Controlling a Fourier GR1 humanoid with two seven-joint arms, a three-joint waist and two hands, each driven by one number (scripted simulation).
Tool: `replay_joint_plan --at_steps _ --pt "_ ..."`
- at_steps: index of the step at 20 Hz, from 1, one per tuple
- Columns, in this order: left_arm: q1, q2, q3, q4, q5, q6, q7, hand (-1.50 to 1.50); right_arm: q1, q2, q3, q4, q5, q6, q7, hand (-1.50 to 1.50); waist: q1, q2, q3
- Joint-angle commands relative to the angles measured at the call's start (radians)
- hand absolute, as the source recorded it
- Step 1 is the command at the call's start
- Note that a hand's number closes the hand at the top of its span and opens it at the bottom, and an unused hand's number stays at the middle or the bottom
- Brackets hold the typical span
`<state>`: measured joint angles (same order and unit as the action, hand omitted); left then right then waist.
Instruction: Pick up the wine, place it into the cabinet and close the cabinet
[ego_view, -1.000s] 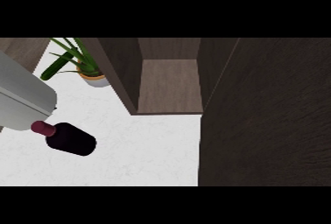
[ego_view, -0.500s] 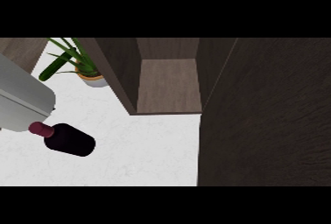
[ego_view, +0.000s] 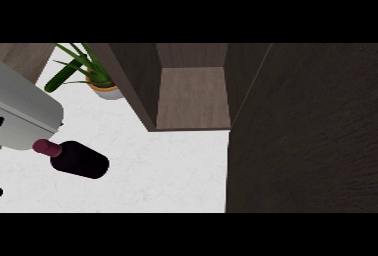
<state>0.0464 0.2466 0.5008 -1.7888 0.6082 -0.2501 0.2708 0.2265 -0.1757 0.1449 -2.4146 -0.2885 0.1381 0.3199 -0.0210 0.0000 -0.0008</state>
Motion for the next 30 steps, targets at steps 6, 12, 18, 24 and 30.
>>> replay_joint_plan --at_steps 6,12,18,24,30 --pt "-0.077 -0.033 -0.013 0.334 -0.238 -0.022 -0.307 -1.5 0.098 0.017 0.027 -0.187 -0.078 0.008 0.053 -1.5 -0.005 0.0 -0.001" --pt "-0.079 -0.004 -0.018 0.488 -0.237 -0.095 -0.35 -1.5 0.167 0.011 0.009 -0.206 -0.102 0.054 0.021 -1.5 -0.002 -0.001 0.0" --pt "-0.082 -0.009 -0.029 0.702 -0.298 -0.164 -0.522 -1.5 0.168 0.026 0.021 -0.207 -0.081 0.052 0.013 -1.5 0.001 -0.001 -0.001" --pt "-0.18 0.005 -0.056 0.885 -0.291 -0.263 -0.588 -1.5 0.159 0.034 0.029 -0.155 -0.066 0.078 -0.025 -1.5 0.003 0.0 -0.001" --pt "-0.205 0.006 -0.067 1.084 -0.33 -0.335 -0.715 -1.5 0.112 0.014 -0.027 -0.152 -0.137 0.079 0.014 -1.5 0.007 0.002 -0.001"
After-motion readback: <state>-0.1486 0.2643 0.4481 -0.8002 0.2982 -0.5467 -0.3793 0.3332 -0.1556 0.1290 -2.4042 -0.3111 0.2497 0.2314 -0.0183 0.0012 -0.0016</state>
